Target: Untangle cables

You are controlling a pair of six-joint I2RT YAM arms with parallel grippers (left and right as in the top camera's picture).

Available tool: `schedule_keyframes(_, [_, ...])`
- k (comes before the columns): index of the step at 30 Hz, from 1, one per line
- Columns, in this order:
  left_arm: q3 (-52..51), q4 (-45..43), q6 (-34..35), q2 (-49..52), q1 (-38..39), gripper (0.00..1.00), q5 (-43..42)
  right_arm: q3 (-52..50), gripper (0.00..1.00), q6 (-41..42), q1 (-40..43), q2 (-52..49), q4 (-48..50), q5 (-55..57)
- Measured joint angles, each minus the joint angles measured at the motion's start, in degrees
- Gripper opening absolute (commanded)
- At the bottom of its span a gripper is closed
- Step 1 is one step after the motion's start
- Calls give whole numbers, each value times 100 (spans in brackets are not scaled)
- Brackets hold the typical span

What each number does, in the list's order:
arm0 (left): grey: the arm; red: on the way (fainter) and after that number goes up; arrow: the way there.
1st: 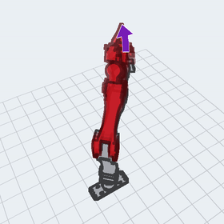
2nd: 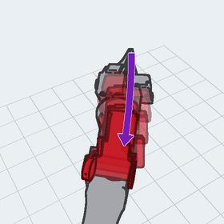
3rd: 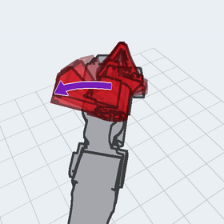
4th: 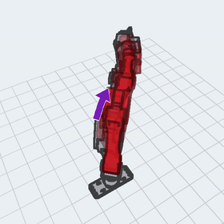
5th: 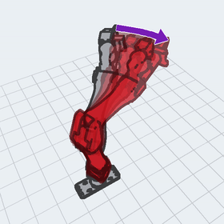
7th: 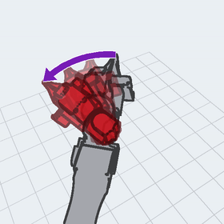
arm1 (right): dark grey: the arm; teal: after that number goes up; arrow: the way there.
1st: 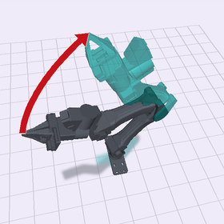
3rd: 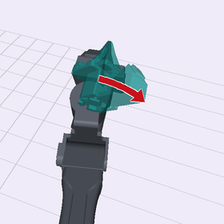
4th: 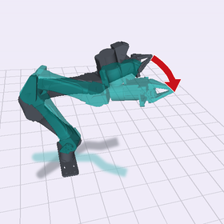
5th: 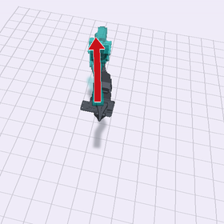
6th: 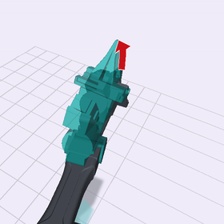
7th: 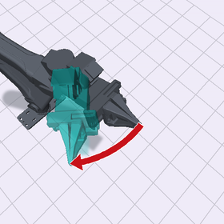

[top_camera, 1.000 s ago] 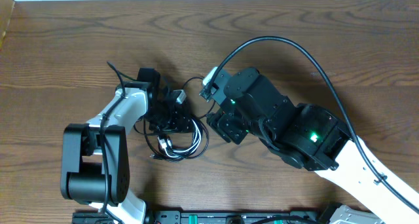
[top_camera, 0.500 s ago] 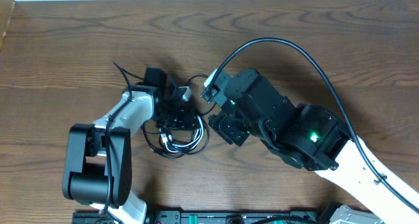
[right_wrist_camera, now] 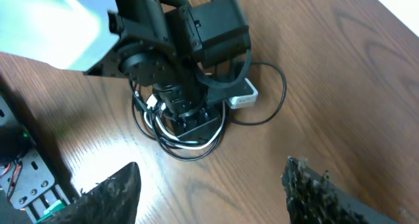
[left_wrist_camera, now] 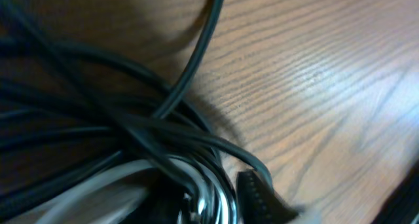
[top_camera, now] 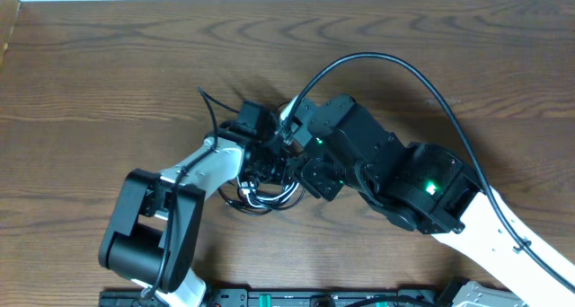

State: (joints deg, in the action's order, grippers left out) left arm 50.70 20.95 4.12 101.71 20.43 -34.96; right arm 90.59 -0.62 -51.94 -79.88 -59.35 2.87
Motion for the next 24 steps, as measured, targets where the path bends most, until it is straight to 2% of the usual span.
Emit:
schedule_keyframes(1, [-20, -76, 63, 9, 26, 14, 0, 0, 57, 2, 0, 0, -17, 0])
schedule_keyframes(2, [-35, -160, 129, 11, 46, 10, 20, 0, 47, -11, 0, 0, -44, 0])
schedule_keyframes(3, [-44, -269, 251, 11, 50, 8, 22, 0, 23, -13, 0, 2, -76, 4])
schedule_keyframes(4, [-50, -380, 332, 11, 50, 7, 20, 0, 5, 7, 0, 0, -98, 13])
schedule_keyframes(5, [-50, -474, 378, 11, 50, 7, 20, 0, 1, -2, 0, 0, -118, 20])
schedule_keyframes(9, [-52, -1010, 643, 9, 35, 7, -260, 0, 1, 44, 7, 2, -210, 92])
schedule_keyframes(13, [-35, -1335, 1049, -96, -48, 8, -970, -2, 1, 227, 66, 48, -269, 348])
schedule_keyframes(18, [155, -1650, 1499, -876, -319, 8, -2015, -2, 1, 420, 435, 448, -286, 597])
schedule_keyframes(21, [225, -2356, 1801, -1593, -466, 7, -2586, -2, 1, 461, 684, 723, -352, 640])
schedule_keyframes(24, [299, -3526, 2212, -2306, -603, 8, -3106, 0, 1, 479, 905, 879, -479, 693])
